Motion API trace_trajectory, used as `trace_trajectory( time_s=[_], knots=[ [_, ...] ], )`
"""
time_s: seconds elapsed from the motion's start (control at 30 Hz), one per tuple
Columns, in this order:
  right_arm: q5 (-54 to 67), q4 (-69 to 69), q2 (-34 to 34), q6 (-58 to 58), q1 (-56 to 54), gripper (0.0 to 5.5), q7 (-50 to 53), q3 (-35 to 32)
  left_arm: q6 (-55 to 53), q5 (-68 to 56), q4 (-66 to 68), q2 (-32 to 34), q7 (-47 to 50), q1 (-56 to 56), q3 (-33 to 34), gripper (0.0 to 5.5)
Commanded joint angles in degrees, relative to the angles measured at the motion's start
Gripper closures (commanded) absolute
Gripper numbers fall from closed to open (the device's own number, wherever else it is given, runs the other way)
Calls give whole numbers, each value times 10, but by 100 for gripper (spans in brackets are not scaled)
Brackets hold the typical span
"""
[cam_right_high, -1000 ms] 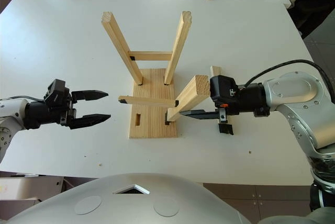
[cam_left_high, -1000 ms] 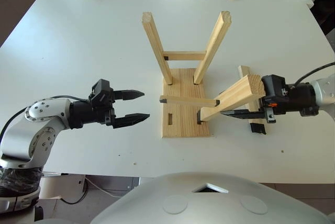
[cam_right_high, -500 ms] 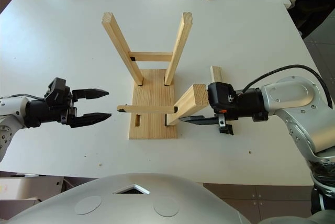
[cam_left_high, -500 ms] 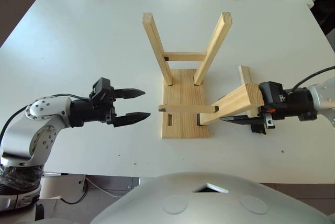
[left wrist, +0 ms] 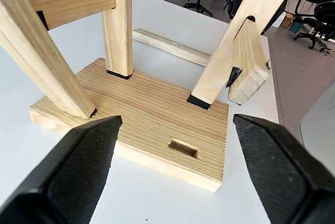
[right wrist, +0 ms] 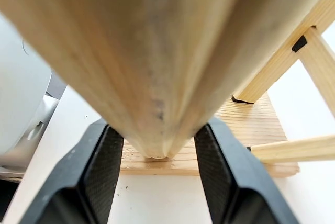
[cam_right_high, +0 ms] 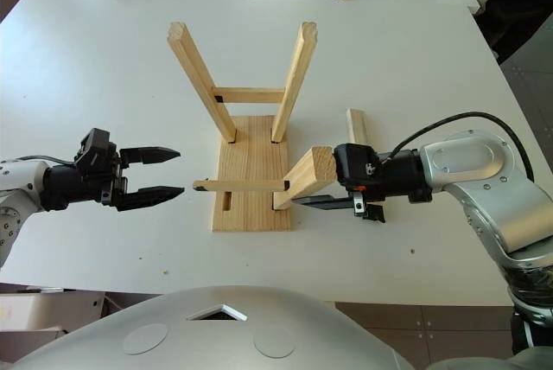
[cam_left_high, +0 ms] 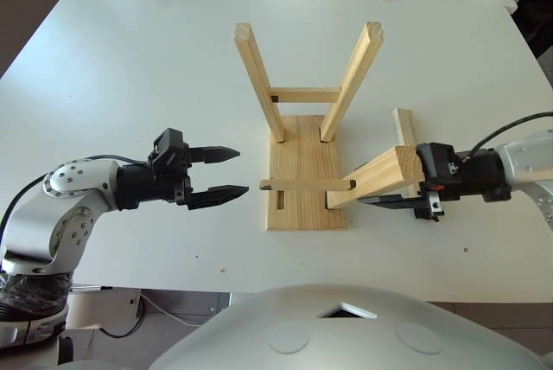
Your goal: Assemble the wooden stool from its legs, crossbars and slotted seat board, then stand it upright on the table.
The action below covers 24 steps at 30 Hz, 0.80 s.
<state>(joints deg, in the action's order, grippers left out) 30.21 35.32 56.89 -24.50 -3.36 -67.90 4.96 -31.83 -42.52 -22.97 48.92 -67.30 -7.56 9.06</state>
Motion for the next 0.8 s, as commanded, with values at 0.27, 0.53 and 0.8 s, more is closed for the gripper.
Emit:
trace_trajectory(
  time_s=[0.27,0.53,0.8],
  knots=[
    [-46,-63,-1,-27,-31,348,-15,107,-8,6,4,-3,4,22,-20,156],
    [-41,-157,-36,-71,-100,348,-38,163,-5,9,0,-13,13,23,-31,156],
    [-66,-156,-33,-44,-82,348,-40,191,-2,11,-2,-17,14,19,-29,156]
  ],
)
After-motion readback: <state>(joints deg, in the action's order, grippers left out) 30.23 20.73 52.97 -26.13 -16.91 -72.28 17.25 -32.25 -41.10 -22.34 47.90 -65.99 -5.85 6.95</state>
